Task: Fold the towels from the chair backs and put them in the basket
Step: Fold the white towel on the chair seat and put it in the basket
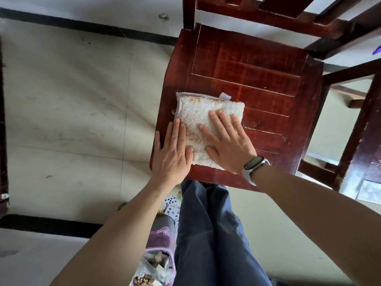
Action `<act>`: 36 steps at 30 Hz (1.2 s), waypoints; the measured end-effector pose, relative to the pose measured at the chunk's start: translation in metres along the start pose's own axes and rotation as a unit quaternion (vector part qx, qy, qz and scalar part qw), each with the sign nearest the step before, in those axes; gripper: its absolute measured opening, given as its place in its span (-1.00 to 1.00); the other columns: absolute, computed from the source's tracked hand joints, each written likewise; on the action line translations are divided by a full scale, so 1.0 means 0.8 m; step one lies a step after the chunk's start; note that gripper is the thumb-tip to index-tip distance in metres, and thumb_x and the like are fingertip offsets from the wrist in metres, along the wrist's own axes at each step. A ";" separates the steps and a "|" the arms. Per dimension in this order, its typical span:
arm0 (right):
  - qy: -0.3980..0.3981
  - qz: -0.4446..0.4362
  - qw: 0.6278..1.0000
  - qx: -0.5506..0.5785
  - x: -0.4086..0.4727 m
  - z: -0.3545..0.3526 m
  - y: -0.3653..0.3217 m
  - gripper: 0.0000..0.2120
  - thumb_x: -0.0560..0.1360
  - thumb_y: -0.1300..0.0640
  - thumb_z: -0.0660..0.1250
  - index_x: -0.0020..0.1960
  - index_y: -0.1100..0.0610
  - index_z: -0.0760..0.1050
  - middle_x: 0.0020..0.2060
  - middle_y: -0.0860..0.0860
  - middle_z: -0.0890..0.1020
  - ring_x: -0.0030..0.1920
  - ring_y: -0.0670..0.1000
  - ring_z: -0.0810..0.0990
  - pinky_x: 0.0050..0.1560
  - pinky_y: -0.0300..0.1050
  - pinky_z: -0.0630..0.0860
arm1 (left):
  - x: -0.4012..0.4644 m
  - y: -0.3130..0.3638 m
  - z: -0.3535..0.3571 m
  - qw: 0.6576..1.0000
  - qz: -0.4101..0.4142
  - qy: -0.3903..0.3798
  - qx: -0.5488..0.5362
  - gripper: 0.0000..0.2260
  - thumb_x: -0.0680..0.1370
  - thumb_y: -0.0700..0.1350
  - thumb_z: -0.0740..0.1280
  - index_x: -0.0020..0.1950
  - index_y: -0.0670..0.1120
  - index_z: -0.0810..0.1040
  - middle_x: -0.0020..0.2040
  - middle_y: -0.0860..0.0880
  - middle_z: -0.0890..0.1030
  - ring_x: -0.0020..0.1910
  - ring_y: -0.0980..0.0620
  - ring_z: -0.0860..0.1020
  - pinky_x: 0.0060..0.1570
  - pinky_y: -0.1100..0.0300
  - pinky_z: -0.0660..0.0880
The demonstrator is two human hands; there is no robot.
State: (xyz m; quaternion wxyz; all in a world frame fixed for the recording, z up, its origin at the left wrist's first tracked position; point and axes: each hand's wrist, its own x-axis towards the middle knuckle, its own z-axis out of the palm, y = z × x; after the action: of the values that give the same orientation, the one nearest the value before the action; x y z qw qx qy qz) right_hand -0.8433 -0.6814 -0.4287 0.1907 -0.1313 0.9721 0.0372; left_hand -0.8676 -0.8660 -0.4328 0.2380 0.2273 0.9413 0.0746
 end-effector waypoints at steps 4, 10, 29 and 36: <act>0.038 -0.014 0.994 0.097 -0.001 -0.014 0.004 -0.53 0.57 -0.03 0.05 0.45 0.07 0.21 0.43 0.21 0.26 0.43 0.23 0.22 0.40 0.25 0.21 | 0.006 0.004 -0.020 0.997 0.001 0.026 -0.074 -0.50 0.56 -0.05 0.17 0.46 -0.19 0.19 0.50 -0.17 0.16 0.47 -0.14 0.18 0.39 -0.16 0.18; 0.156 0.244 0.888 0.356 -0.022 -0.036 0.001 -0.68 0.51 0.19 0.23 0.24 0.27 0.42 0.21 0.22 0.48 0.23 0.21 0.44 0.24 0.12 0.40 | 0.029 0.007 -0.045 0.923 -0.192 0.134 -0.307 -0.66 0.56 -0.06 0.25 0.28 -0.19 0.42 0.18 -0.18 0.50 0.12 -0.12 0.51 0.12 0.00 0.48; -0.008 0.494 0.604 0.625 0.004 -0.029 -0.008 -0.79 0.55 0.20 0.16 0.18 0.21 0.34 -0.20 -0.02 0.48 -0.29 -0.04 0.45 -0.32 -0.15 0.43 | 0.080 0.020 -0.059 0.910 -0.317 -0.057 -0.260 -0.68 0.45 0.02 0.34 0.09 -0.16 0.50 0.07 -0.15 0.57 0.11 -0.18 0.49 0.09 -0.15 0.46; 0.026 0.441 0.571 0.692 -0.036 -0.046 0.010 -0.85 0.59 0.15 0.12 0.14 0.14 0.32 -0.27 -0.02 0.44 -0.44 -0.11 0.40 -0.58 -0.35 0.36 | 0.038 0.036 -0.083 0.859 -0.220 0.008 -0.462 -0.82 0.50 -0.09 0.31 0.06 -0.07 0.41 -0.08 -0.01 0.54 -0.23 0.15 0.52 -0.41 0.49 0.42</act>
State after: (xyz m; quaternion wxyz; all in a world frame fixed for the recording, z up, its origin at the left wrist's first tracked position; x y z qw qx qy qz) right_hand -0.8333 -0.6716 -0.3836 0.1583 0.4851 0.6438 -0.5703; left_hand -0.9122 -0.8286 -0.3802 0.3187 -0.1229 0.8260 0.4483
